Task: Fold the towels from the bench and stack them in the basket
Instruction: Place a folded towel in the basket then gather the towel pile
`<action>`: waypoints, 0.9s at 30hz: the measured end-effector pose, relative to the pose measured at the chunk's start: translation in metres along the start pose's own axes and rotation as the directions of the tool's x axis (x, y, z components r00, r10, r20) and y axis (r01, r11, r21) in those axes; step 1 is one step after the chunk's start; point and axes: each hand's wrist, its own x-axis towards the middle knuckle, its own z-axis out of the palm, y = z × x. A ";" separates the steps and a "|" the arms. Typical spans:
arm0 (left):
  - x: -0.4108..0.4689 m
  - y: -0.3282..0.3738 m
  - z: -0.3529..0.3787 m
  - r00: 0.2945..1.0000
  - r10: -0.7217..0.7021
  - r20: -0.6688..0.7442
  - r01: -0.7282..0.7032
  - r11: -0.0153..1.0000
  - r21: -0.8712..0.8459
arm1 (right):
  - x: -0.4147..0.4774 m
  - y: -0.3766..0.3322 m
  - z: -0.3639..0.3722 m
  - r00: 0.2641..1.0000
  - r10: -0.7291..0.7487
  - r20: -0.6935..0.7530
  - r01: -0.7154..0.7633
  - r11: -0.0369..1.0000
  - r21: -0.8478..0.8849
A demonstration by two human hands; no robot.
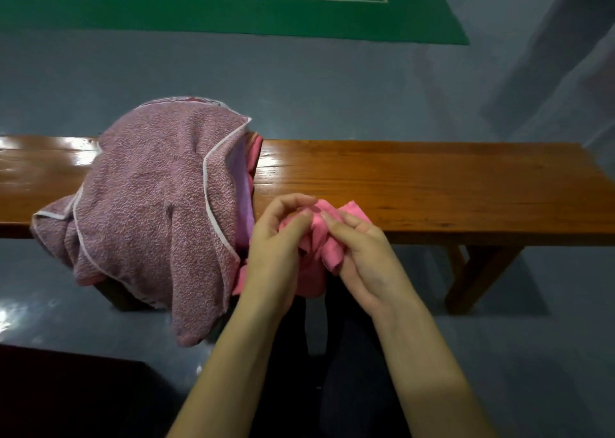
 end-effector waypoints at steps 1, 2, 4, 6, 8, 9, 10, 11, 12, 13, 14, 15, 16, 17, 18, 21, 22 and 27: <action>-0.001 0.003 -0.001 1.000 -0.011 0.028 0.012 0.999 -0.048 | -0.001 -0.003 -0.001 1.000 0.008 0.009 -0.009 0.999 0.047; 0.000 0.005 -0.003 0.997 -0.042 0.071 0.049 0.994 -0.093 | -0.002 -0.007 -0.003 1.000 0.014 0.016 -0.015 0.997 0.075; 0.000 0.007 -0.007 0.984 -0.081 0.159 0.109 0.979 -0.174 | -0.002 -0.013 -0.008 0.999 0.017 0.027 -0.020 0.993 0.112; 0.001 0.006 -0.010 0.979 -0.069 0.192 0.108 0.974 -0.201 | -0.003 -0.016 -0.009 1.000 0.017 0.008 -0.017 0.994 0.107; 0.002 0.004 -0.010 0.987 0.009 0.160 0.002 0.997 -0.071 | -0.003 -0.016 -0.009 1.000 0.018 -0.011 -0.017 0.996 0.092; 0.002 0.003 -0.011 0.988 0.066 0.138 -0.071 0.997 0.031 | -0.002 -0.016 -0.010 1.000 0.013 -0.016 -0.011 0.996 0.085; 0.002 0.003 -0.011 0.985 0.127 0.117 -0.142 0.981 0.131 | -0.003 -0.016 -0.011 1.000 0.002 -0.018 -0.001 0.997 0.078; 0.002 0.003 -0.011 0.975 0.196 0.100 -0.214 0.951 0.223 | -0.002 -0.016 -0.012 1.000 -0.012 -0.020 0.013 0.998 0.067; 0.003 0.002 -0.011 0.961 0.262 0.091 -0.278 0.912 0.302 | -0.003 -0.017 -0.013 1.000 -0.026 -0.016 0.026 0.999 0.045; 0.002 0.001 -0.010 0.947 0.309 0.085 -0.318 0.877 0.360 | -0.003 -0.017 -0.013 0.999 -0.036 -0.009 0.037 0.999 0.010; 0.001 0.001 -0.010 0.939 0.335 0.076 -0.336 0.851 0.404 | -0.003 -0.018 -0.013 0.999 -0.041 0.002 0.041 0.999 -0.026; 0.000 0.001 -0.009 0.933 0.353 0.077 -0.349 0.828 0.438 | -0.004 -0.018 -0.014 0.999 -0.043 0.014 0.044 0.998 -0.053; -0.001 0.000 -0.009 0.926 0.368 0.085 -0.362 0.799 0.480 | -0.004 -0.018 -0.015 0.999 -0.041 0.023 0.042 0.996 -0.072; -0.002 0.001 -0.009 0.915 0.390 0.101 -0.382 0.760 0.526 | -0.005 -0.019 -0.016 0.999 -0.041 0.028 0.043 0.995 -0.094; -0.002 0.002 -0.009 0.901 0.416 0.120 -0.405 0.712 0.573 | -0.007 -0.019 -0.016 0.999 -0.041 0.020 0.043 0.990 -0.131; -0.002 0.007 -0.010 0.852 0.472 0.228 -0.482 0.534 0.695 | -0.010 -0.020 -0.020 0.994 -0.097 -0.050 0.073 0.935 -0.348; -0.003 0.008 -0.010 0.843 0.464 0.271 -0.502 0.498 0.707 | -0.011 -0.021 -0.021 0.989 -0.132 -0.073 0.090 0.904 -0.418; -0.011 0.010 -0.004 0.906 0.338 0.253 -0.420 0.654 0.629 | -0.013 -0.024 -0.023 0.980 -0.167 -0.107 0.098 0.877 -0.471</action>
